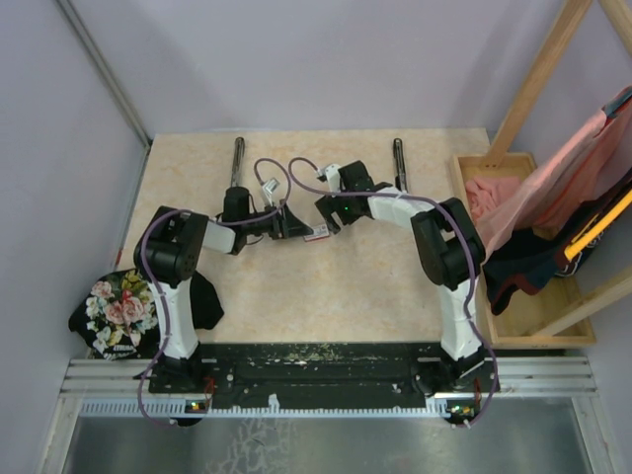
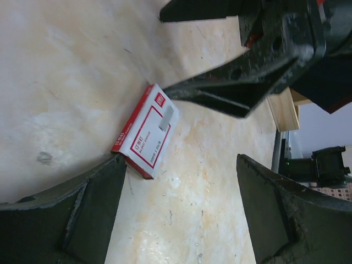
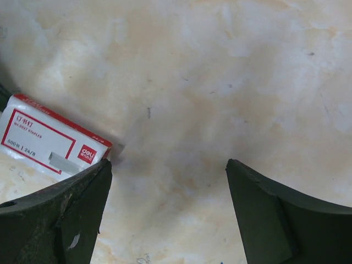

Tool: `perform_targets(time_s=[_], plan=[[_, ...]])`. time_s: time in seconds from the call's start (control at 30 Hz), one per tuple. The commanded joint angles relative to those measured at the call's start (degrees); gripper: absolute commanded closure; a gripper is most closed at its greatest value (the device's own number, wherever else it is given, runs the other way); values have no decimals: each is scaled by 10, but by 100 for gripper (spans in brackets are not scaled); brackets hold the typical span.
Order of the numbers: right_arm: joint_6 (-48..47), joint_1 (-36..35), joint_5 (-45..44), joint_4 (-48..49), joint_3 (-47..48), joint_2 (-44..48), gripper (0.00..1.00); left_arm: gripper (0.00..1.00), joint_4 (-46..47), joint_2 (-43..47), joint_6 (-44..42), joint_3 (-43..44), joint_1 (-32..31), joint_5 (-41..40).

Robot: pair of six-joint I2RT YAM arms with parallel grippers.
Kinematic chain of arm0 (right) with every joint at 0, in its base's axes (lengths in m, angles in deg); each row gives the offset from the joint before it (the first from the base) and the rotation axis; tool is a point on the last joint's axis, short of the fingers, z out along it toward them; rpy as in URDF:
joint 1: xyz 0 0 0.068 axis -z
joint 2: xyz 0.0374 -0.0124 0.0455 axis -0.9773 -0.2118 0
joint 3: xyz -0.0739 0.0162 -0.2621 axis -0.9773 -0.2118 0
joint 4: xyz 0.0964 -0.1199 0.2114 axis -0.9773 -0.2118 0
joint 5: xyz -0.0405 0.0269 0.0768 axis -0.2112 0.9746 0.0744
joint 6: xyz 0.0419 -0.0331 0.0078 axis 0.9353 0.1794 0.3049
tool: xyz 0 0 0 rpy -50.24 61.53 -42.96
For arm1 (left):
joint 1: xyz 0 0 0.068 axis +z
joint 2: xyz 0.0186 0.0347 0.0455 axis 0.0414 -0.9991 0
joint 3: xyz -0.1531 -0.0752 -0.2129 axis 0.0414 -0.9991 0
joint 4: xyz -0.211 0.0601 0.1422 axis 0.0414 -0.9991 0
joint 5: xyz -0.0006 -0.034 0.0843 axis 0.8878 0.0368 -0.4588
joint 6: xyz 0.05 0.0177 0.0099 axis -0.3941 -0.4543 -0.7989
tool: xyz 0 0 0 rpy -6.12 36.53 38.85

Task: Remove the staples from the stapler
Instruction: Close the staple box at the center of the board.

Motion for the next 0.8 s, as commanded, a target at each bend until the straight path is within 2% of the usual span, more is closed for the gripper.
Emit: perform_targets(time_s=[0.0, 0.37, 0.77], plan=[[18, 27, 5, -19, -8, 37, 14, 12, -36, -7, 7, -16, -23, 5], [-3, 37, 4, -10, -69, 82, 14, 12, -48, -34, -6, 36, -44, -20], [-23, 48, -13, -11, -77, 133, 14, 10, -68, -45, -28, 66, -46, -40]])
